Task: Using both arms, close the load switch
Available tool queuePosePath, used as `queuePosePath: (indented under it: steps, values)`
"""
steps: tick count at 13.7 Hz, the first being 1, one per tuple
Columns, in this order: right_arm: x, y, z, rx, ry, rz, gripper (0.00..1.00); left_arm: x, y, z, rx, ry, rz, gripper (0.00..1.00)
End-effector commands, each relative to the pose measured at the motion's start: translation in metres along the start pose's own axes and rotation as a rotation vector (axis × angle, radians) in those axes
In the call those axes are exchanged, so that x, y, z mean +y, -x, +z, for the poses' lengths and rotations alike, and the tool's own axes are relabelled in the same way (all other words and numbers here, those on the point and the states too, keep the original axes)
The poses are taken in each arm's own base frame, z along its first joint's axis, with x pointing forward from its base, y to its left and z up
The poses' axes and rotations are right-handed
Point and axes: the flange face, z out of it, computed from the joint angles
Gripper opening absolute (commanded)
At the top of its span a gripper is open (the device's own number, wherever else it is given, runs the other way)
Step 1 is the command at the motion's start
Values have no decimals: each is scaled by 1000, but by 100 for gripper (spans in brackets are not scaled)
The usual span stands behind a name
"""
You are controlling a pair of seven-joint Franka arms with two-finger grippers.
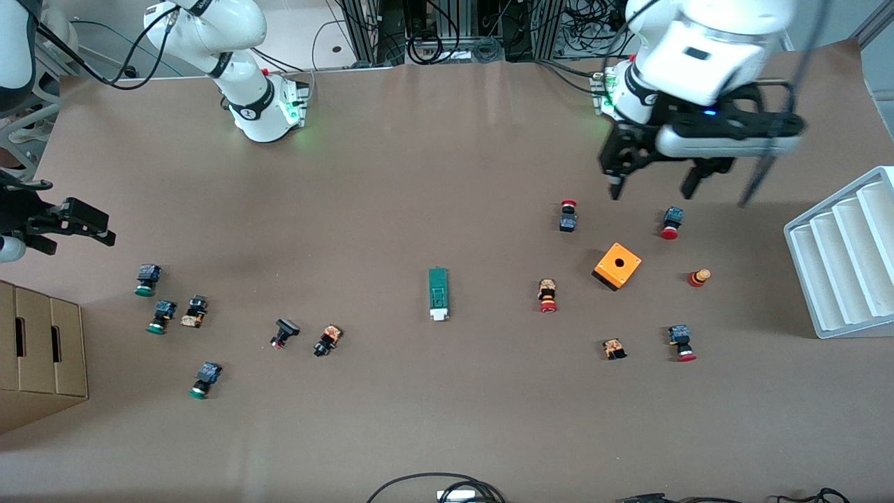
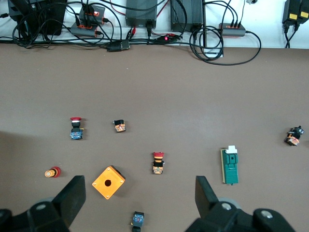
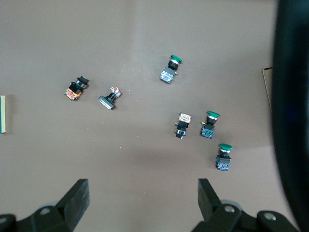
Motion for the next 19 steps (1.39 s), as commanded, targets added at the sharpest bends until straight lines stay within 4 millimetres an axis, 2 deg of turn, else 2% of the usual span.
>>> queuePosePath:
  steps: [1,5,7,9,11,13,15,17,19]
  values:
    - [1,-2,-5,13,14,1,100,-43,-11,-4,-21,32,-62,100]
    - [0,-2,-5,13,14,0,100,-118,-33,13,-64,19,-195,100]
    - [1,-2,-5,13,14,3,100,-155,-38,25,-83,-2,-193,100]
    - [1,-2,-5,13,13,3,100,-180,-41,42,-111,-16,-210,100]
    - [0,-2,-5,13,14,1,100,-174,-38,55,-143,-21,-210,100]
    - [0,-2,-5,13,13,1,100,-142,-30,74,-175,-24,-155,100]
    - [1,-2,-5,13,14,3,100,-128,-28,93,-172,-6,-157,100]
    - [1,-2,-5,13,14,3,100,-128,-25,110,-176,-7,-150,100]
    - [0,-2,-5,13,14,1,100,-137,-23,110,-180,-27,-163,100]
